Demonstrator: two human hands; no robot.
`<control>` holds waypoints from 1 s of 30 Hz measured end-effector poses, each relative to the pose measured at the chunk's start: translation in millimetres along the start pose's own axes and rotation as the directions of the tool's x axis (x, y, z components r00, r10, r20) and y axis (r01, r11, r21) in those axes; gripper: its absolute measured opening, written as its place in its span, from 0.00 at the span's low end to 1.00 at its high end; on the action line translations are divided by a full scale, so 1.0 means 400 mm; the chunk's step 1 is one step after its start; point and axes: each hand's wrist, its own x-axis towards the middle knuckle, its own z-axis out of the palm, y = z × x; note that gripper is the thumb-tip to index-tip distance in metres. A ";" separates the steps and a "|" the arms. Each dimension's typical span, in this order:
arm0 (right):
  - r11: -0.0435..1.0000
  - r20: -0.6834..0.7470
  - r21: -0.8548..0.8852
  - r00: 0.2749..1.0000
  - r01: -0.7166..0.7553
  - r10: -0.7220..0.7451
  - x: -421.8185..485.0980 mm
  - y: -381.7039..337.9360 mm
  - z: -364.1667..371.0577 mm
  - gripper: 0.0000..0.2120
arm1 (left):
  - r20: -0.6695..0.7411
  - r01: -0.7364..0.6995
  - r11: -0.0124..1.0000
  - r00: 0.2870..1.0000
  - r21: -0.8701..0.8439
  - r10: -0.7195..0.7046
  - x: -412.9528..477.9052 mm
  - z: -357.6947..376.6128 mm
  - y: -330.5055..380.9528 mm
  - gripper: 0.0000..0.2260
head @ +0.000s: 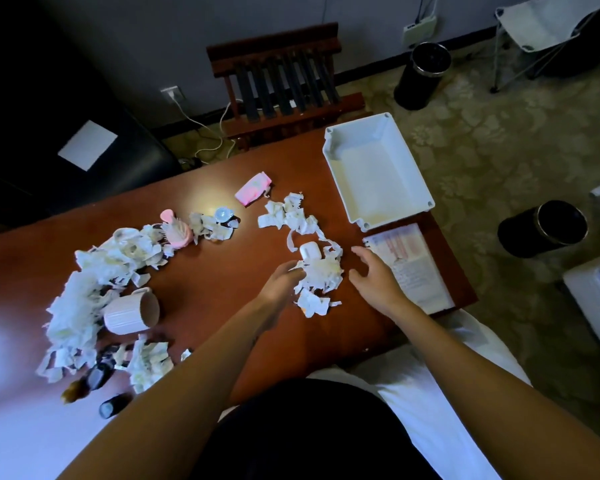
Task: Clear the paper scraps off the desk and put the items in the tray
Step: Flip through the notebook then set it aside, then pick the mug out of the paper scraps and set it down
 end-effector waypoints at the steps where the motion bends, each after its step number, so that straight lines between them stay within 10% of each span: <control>1: 1.000 0.014 -0.002 1.000 0.014 -0.014 -0.002 -0.014 0.016 0.24 | -0.015 -0.015 1.000 1.000 0.008 0.016 -0.011 -0.023 -0.005 0.23; 30: 0.964 0.351 -0.134 0.920 0.231 -0.171 -0.074 -0.434 0.567 0.25 | -0.348 -0.167 0.979 0.930 -0.118 0.117 -0.261 -0.651 -0.140 0.18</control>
